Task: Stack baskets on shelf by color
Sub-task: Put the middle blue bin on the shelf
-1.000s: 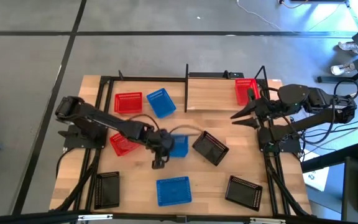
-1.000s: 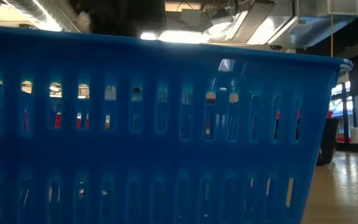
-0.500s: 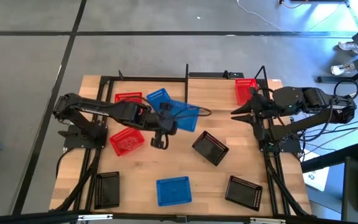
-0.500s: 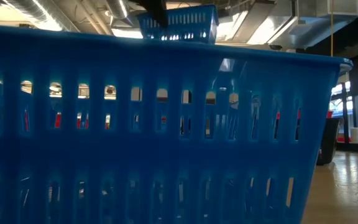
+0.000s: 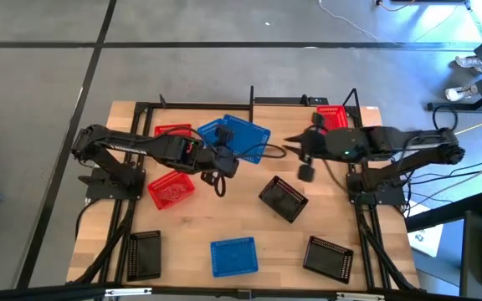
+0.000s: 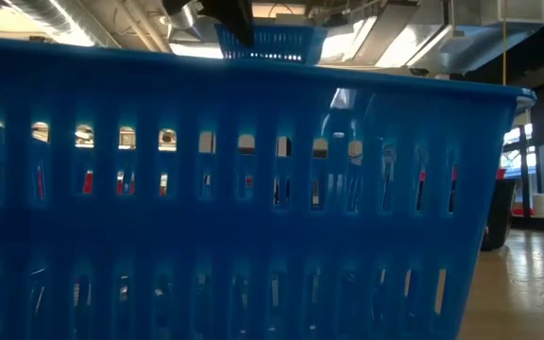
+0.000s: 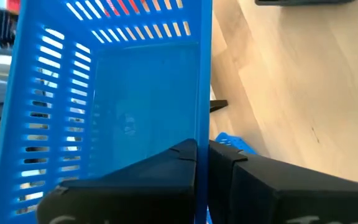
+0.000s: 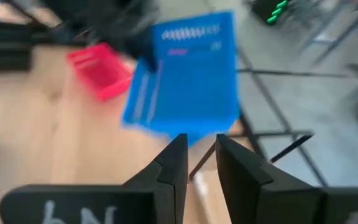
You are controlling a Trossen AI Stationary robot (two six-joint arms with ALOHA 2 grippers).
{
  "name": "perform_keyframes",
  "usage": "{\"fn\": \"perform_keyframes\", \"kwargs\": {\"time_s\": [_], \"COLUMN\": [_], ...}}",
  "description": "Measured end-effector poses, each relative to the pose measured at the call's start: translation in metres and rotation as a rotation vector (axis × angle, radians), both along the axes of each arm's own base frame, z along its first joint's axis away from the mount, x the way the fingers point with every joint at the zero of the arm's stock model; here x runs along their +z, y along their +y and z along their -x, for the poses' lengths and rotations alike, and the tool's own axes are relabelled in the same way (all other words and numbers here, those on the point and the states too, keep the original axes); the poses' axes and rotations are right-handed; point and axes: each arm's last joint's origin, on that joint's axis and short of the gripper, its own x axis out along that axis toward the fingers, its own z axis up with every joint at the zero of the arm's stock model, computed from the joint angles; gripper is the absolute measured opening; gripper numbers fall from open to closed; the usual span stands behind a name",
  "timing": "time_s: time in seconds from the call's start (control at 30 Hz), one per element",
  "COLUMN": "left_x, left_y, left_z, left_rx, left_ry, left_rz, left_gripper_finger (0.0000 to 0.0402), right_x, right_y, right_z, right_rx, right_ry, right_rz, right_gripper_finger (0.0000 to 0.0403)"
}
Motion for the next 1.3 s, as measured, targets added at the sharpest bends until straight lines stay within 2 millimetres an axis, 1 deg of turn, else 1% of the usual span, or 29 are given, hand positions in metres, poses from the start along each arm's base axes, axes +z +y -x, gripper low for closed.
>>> {"fn": "perform_keyframes", "kwargs": {"time_s": [0.13, 0.23, 0.43, 0.73, 0.9, 1.2, 1.3], "left_x": [0.0, 0.001, 0.001, 0.001, 0.001, 0.002, 0.002], "left_y": [-0.001, -0.002, -0.002, -0.002, -0.002, -0.002, -0.002], "left_z": [0.0, -0.001, -0.001, -0.001, -0.002, -0.003, -0.003], "left_rx": [-0.013, -0.014, -0.015, -0.014, -0.029, -0.033, -0.034], "left_ry": [0.003, -0.003, -0.002, -0.003, 0.0, -0.019, -0.021], "left_rz": [-0.008, -0.008, -0.009, -0.01, -0.022, -0.016, -0.014], "left_gripper_finger": [0.0, 0.0, 0.0, 0.0, 0.0, 0.0, 0.0], "right_x": [-0.004, -0.012, -0.025, -0.03, -0.031, -0.031, -0.031], "right_y": [-0.004, -0.011, -0.027, -0.044, -0.052, -0.065, -0.067], "right_z": [-0.024, -0.036, -0.051, -0.055, -0.056, -0.054, -0.054], "right_rx": [-0.057, -0.09, -0.132, -0.174, -0.108, -0.13, -0.102], "right_ry": [-0.056, -0.035, 0.01, 0.028, 0.03, 0.028, 0.028], "right_rz": [0.016, 0.02, 0.013, 0.002, -0.061, -0.082, -0.107], "right_gripper_finger": [0.0083, 0.0083, 0.0083, 0.0083, 0.0083, 0.0083, 0.0083]}}
